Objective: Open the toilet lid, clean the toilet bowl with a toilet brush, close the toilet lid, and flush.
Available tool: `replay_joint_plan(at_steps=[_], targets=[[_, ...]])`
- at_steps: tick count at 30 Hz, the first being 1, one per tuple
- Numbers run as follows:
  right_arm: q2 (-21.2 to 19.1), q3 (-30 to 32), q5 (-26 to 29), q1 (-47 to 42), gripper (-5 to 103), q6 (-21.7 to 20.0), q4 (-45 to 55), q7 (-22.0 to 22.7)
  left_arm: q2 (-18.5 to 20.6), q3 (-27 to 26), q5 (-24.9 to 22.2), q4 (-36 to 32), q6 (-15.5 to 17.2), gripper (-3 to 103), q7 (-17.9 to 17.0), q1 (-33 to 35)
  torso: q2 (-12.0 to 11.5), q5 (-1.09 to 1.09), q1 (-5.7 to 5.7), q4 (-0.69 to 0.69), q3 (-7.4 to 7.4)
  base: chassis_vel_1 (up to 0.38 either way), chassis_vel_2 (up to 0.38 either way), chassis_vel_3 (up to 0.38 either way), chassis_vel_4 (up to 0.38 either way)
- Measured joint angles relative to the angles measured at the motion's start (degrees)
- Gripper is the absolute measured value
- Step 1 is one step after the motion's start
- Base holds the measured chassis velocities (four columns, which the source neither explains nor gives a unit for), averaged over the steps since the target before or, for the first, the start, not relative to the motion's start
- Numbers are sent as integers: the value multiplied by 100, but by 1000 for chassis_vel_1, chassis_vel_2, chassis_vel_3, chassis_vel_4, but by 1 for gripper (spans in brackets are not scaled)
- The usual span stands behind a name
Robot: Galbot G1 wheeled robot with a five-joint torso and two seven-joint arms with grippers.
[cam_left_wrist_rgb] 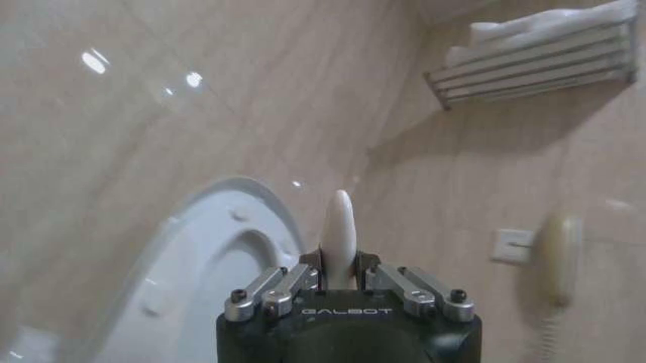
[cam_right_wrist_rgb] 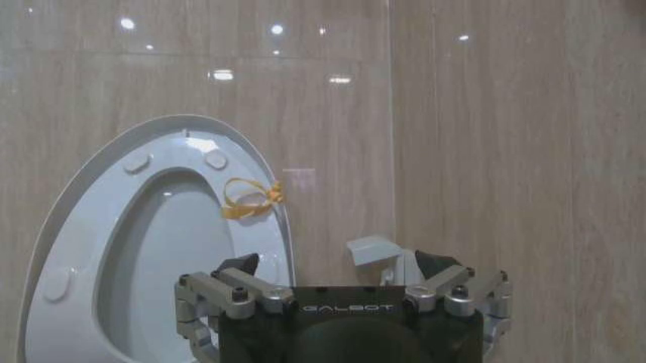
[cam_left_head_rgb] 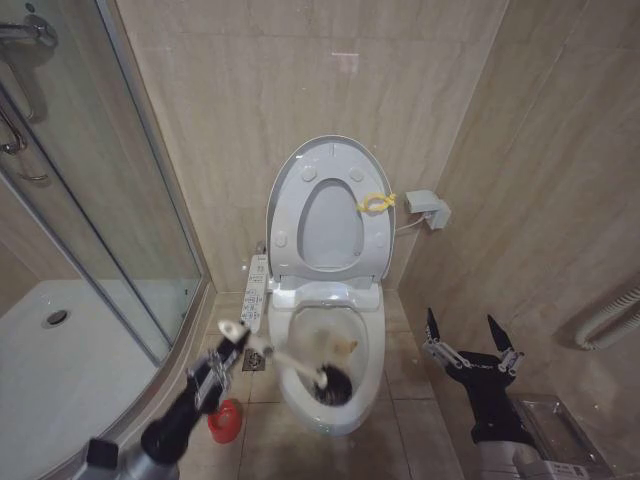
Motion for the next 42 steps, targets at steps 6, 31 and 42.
replay_joint_plan(at_steps=[6, 31, 42], targets=[[0, 1, 0, 0, 100, 0, 0, 0, 317, 394, -141, 977, -230, 20, -204, -994, 0, 0, 0, -2, 0, 0, 0, 0, 0], [1, 0, 0, 0, 100, 0, 0, 0, -357, 2828, 565, 4527, -1121, 20, -821, -3927, 0, 2, 0, 0, 0, 0, 0, 0, 0], [0, 0, 0, 0, 100, 0, 0, 0, -917, 3490, 857, 5741, -1733, 20, -1395, -4578, -1, 2, 0, 1, 0, 0, 0, 0, 0]])
